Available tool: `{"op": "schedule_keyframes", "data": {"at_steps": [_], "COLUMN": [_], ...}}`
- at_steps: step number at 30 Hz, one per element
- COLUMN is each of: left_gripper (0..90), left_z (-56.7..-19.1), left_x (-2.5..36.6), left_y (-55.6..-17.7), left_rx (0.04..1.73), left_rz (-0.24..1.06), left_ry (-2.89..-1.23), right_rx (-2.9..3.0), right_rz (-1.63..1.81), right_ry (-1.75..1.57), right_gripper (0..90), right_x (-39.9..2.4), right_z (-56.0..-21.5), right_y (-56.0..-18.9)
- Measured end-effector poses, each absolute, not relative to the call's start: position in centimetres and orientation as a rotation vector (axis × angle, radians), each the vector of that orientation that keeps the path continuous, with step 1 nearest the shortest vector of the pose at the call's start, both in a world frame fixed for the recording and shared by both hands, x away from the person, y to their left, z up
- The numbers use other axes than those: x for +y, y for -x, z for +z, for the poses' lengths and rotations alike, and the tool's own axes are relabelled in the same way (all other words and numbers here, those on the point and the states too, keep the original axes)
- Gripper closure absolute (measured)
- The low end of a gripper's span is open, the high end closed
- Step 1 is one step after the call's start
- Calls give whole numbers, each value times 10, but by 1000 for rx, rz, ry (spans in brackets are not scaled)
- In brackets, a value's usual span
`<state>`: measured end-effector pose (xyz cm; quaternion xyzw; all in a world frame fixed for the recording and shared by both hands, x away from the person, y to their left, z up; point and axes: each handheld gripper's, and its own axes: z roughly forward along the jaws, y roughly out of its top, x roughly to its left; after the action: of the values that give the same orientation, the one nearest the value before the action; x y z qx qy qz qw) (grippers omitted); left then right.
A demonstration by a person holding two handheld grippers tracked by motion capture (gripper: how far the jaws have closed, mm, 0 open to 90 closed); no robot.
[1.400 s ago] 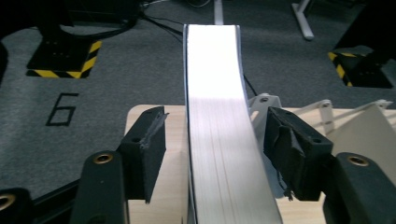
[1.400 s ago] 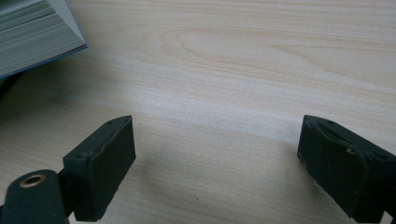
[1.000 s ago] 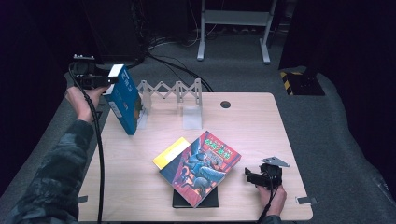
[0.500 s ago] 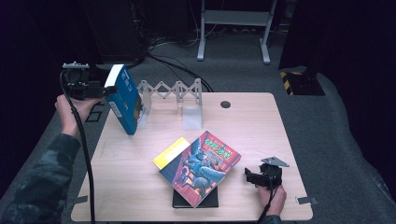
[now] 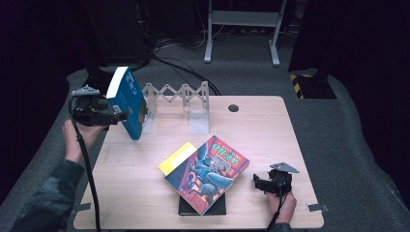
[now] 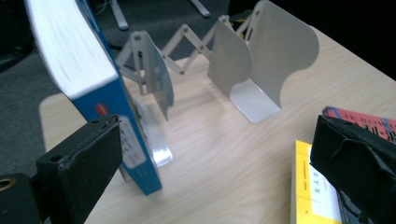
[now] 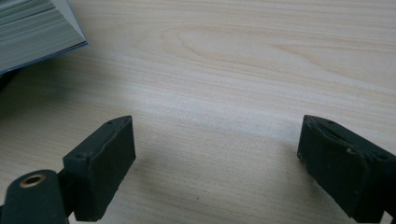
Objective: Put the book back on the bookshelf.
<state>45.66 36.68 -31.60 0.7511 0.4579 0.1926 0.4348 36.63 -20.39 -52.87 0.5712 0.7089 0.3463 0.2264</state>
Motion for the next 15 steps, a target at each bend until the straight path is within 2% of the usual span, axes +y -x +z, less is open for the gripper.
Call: {"op": "schedule_keyframes", "data": {"at_steps": [9, 15], "left_gripper": [0, 0], "left_z": [-367, -397], "left_x": [347, 339], "left_y": [-439, -432], "left_rx": [1061, 1042], "left_rz": [451, 362], "left_ry": [-1915, -1914], "right_rx": [1958, 1963], "right_rz": [954, 952], "right_ry": [-1569, -1565], "right_gripper": [106, 106], "right_x": [-204, -204], "right_z": [-529, -529], "right_y": [-366, -366]}}
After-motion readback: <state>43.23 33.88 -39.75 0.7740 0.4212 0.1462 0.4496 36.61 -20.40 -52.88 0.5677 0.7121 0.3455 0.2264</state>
